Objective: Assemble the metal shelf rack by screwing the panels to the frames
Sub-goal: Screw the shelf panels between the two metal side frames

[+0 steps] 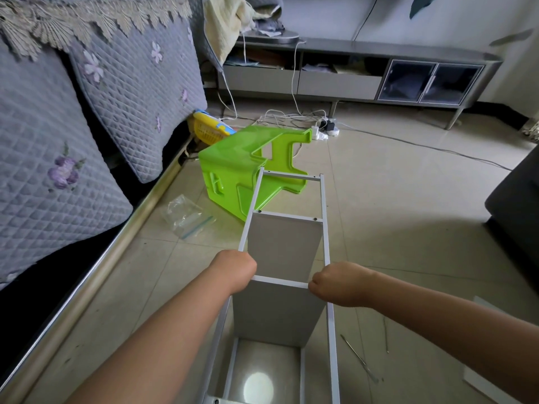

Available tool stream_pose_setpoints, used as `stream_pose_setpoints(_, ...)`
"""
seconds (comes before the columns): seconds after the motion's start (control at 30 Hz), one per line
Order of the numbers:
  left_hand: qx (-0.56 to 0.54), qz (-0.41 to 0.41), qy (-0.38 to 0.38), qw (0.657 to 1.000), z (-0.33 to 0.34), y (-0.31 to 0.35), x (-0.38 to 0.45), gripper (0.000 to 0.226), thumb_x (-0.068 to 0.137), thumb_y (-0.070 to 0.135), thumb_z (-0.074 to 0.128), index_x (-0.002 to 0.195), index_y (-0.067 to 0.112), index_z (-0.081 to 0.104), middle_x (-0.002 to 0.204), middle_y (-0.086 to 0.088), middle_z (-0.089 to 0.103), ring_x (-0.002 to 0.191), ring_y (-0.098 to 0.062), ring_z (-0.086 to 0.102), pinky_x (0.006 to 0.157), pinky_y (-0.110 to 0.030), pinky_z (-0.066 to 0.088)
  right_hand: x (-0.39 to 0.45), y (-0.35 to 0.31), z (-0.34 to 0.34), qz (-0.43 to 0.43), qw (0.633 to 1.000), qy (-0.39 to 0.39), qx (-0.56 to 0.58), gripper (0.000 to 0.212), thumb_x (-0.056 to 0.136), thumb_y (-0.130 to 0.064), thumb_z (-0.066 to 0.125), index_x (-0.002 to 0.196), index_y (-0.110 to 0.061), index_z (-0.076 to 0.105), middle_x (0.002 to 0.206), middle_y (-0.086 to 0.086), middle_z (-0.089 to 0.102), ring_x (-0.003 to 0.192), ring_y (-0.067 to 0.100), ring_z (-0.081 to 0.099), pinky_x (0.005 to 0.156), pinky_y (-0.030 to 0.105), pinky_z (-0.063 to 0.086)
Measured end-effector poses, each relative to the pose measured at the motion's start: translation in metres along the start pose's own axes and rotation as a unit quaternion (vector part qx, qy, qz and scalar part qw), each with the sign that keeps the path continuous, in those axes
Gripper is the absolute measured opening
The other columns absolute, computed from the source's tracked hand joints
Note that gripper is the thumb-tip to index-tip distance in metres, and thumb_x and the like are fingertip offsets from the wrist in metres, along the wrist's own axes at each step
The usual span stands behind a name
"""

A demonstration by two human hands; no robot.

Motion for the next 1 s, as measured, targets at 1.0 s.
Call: stream_pose_setpoints(1.0,-0.140,0.035,0.130,0.981,-0.014,0.073,0.029,0.048,0.101,0.038,0.017,0.109,0.019,0.060,0.109,-0.009,0.065,0.102,-0.029,0.058,0.068,-0.030,0.036,-0.031,-0.067,0.305,0.367,0.809,-0.129,0.441,0.037,0.099,-0.020,0.027,0.130,-0.012,0.045,0.130,0.012,0.040,0.122,0.028,0.041,0.096,0.034,0.041)
Point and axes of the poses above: each hand's wrist, its own x-axis towards the middle knuckle, its own z-axis out of the palm, y = z × x, the point moved 5 cm from there along x, towards the middle knuckle
